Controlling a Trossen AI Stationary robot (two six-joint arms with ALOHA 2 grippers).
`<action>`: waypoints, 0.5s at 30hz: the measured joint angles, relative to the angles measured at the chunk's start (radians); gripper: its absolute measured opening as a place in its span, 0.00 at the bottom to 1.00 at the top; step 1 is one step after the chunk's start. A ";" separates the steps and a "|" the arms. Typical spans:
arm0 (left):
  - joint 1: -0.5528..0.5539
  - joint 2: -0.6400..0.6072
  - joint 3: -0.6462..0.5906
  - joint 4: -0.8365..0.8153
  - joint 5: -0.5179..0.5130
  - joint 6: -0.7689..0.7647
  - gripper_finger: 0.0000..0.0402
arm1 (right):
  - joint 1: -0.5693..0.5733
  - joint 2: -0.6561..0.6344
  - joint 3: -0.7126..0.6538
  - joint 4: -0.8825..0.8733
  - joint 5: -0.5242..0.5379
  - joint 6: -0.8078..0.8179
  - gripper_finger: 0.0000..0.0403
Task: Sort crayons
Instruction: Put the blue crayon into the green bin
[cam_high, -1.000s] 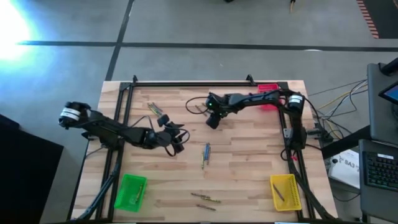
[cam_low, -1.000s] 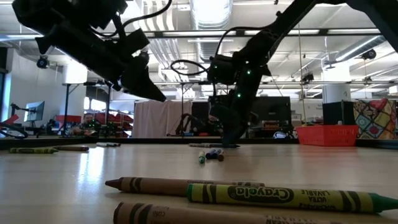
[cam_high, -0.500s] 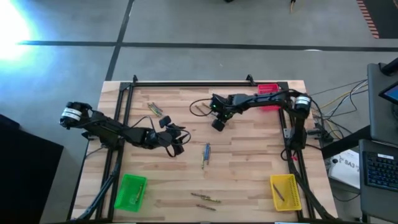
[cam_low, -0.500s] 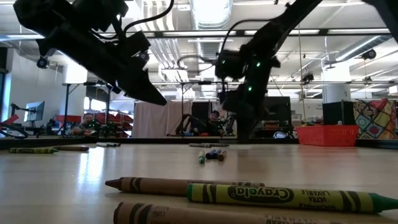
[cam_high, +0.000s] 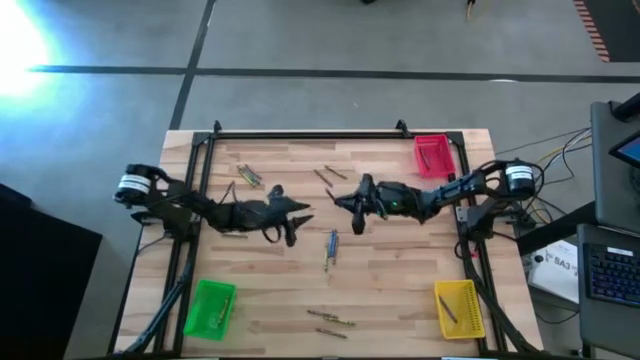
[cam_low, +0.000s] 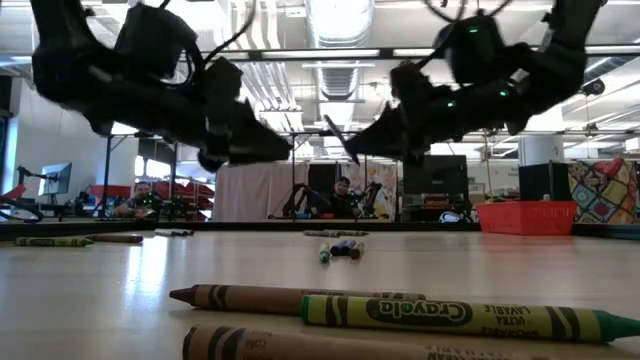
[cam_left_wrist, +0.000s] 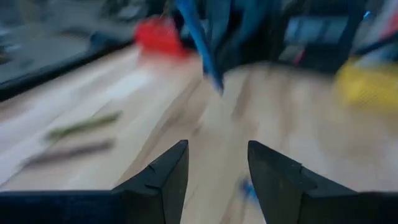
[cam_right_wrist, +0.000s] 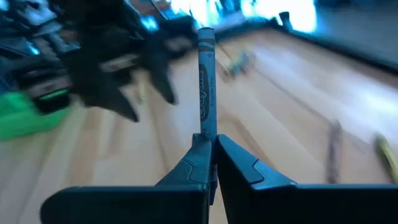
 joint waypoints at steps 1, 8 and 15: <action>0.023 0.022 -0.018 0.111 0.055 0.000 0.37 | 0.009 0.005 -0.017 0.049 -0.001 -0.019 0.02; 0.091 0.214 -0.028 0.471 0.183 0.010 0.37 | 0.029 0.066 -0.007 0.138 -0.011 -0.049 0.02; 0.090 0.331 0.080 0.489 0.329 0.030 0.37 | 0.051 0.134 0.074 0.122 -0.090 -0.079 0.02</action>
